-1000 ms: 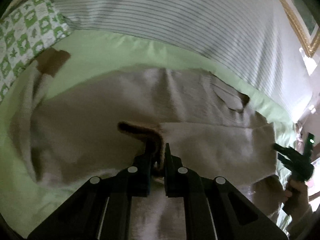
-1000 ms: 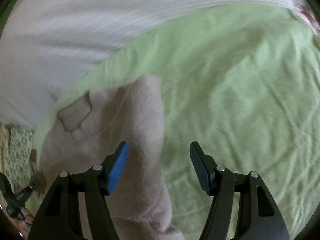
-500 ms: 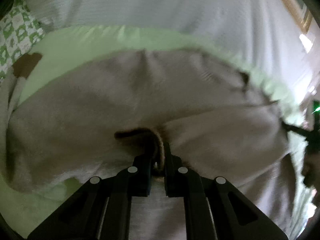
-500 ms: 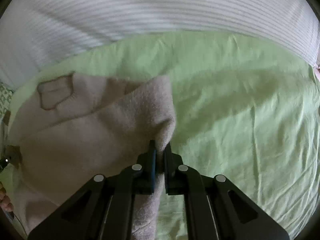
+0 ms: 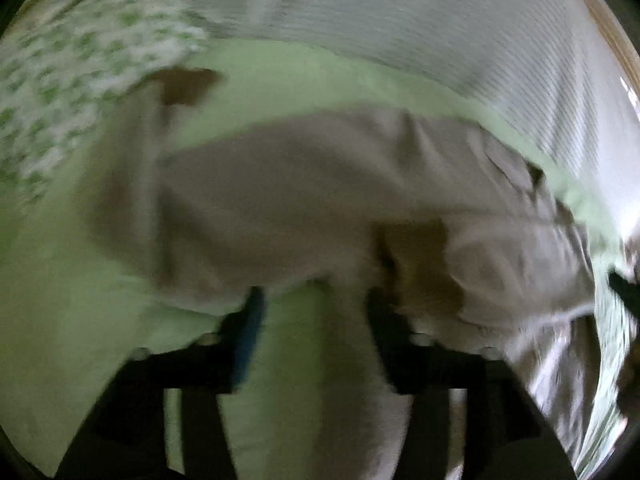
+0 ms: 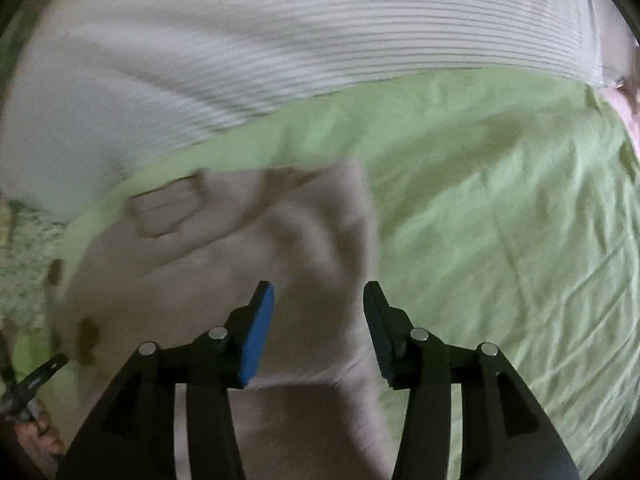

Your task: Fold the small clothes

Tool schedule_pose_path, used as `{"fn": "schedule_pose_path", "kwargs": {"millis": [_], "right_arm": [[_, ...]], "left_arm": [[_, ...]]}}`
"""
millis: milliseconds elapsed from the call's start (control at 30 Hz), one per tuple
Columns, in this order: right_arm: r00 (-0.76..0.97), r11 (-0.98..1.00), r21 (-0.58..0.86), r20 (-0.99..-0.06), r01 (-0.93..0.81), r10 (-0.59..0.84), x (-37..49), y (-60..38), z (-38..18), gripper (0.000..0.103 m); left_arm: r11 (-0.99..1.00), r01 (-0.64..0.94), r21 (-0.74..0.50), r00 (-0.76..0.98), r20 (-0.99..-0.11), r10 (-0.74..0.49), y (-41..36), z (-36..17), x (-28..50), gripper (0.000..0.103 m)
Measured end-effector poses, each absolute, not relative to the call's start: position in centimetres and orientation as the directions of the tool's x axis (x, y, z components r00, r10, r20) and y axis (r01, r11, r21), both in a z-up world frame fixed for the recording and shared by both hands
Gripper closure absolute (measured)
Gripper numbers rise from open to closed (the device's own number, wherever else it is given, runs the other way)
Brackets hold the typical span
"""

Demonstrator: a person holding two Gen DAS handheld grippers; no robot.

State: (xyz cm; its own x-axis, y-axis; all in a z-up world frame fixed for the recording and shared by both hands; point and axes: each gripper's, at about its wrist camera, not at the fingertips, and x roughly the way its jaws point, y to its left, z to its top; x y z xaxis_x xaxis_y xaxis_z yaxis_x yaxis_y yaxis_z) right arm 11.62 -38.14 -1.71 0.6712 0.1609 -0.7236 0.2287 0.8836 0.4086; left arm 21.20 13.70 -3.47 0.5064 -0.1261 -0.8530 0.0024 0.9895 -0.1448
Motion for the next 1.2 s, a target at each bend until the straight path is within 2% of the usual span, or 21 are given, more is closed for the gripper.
{"fn": "schedule_pose_path", "kwargs": {"millis": [33, 100, 233, 433, 533, 567, 600, 667, 800, 967, 1067, 1100, 1133, 1200], "right_arm": [[0.678, 0.882, 0.424, -0.712, 0.208, 0.182, 11.0, -37.5, -1.3, 0.051], [0.683, 0.879, 0.443, -0.698, 0.176, 0.215, 10.4, -35.7, -0.8, 0.049], [0.688, 0.869, 0.48, -0.671, 0.117, 0.278, 11.0, -32.0, 0.1, 0.048], [0.65, 0.868, 0.492, -0.681, 0.067, 0.336, 11.6, -28.2, -0.5, 0.048], [0.634, 0.874, 0.483, -0.691, 0.047, 0.347, 11.7, -27.1, -0.6, 0.048], [0.632, 0.88, 0.473, -0.694, 0.041, 0.344, 11.6, -26.8, -0.6, 0.048], [0.633, 0.881, 0.471, -0.694, 0.038, 0.343, 11.4, -26.8, -0.5, 0.048], [0.635, 0.881, 0.472, -0.693, 0.039, 0.343, 11.3, -26.8, -0.5, 0.048], [0.647, 0.879, 0.473, -0.688, 0.054, 0.33, 10.9, -27.5, -0.5, 0.048], [0.672, 0.857, 0.509, -0.663, 0.082, 0.33, 10.2, -29.0, 0.0, 0.048], [0.69, 0.846, 0.525, -0.646, 0.092, 0.325, 9.6, -30.0, 0.7, 0.048], [0.696, 0.843, 0.529, -0.642, 0.098, 0.321, 9.4, -30.3, 0.9, 0.048], [0.702, 0.839, 0.534, -0.637, 0.104, 0.319, 9.2, -30.6, 1.1, 0.048], [0.708, 0.831, 0.545, -0.631, 0.115, 0.316, 8.9, -31.2, 1.2, 0.048]], "left_arm": [[0.991, -0.049, -0.122, 0.517, -0.852, -0.079, 15.0, -2.7, 21.4, 0.037], [0.987, -0.153, -0.056, 0.519, -0.854, 0.032, 17.4, -1.8, 22.5, 0.02], [0.958, -0.281, 0.057, 0.493, -0.848, 0.194, 20.5, -1.2, 26.0, 0.019], [0.919, -0.349, 0.184, 0.397, -0.859, 0.323, 22.0, -3.7, 33.6, 0.019], [0.899, -0.387, 0.204, 0.345, -0.872, 0.346, 23.8, -5.3, 35.5, 0.019], [0.902, -0.387, 0.192, 0.341, -0.879, 0.334, 24.1, -5.5, 35.8, 0.027], [0.91, -0.379, 0.165, 0.345, -0.888, 0.305, 24.5, -5.8, 36.0, 0.054], [0.928, -0.36, 0.093, 0.356, -0.906, 0.23, 24.7, -5.9, 35.8, 0.094], [0.951, -0.308, -0.01, 0.463, -0.875, 0.141, 22.3, -2.8, 33.4, 0.097], [0.988, -0.098, -0.117, 0.608, -0.793, -0.033, 13.8, 4.0, 29.7, 0.097], [0.982, 0.085, -0.166, 0.664, -0.726, -0.18, 5.3, 7.8, 27.1, 0.096], [0.973, 0.147, -0.176, 0.667, -0.709, -0.229, 2.3, 8.5, 26.1, 0.093], [0.957, 0.226, -0.181, 0.655, -0.699, -0.287, -1.3, 8.8, 25.0, 0.086], [0.93, 0.33, -0.163, 0.621, -0.704, -0.345, -6.8, 8.2, 23.1, 0.045]]}}
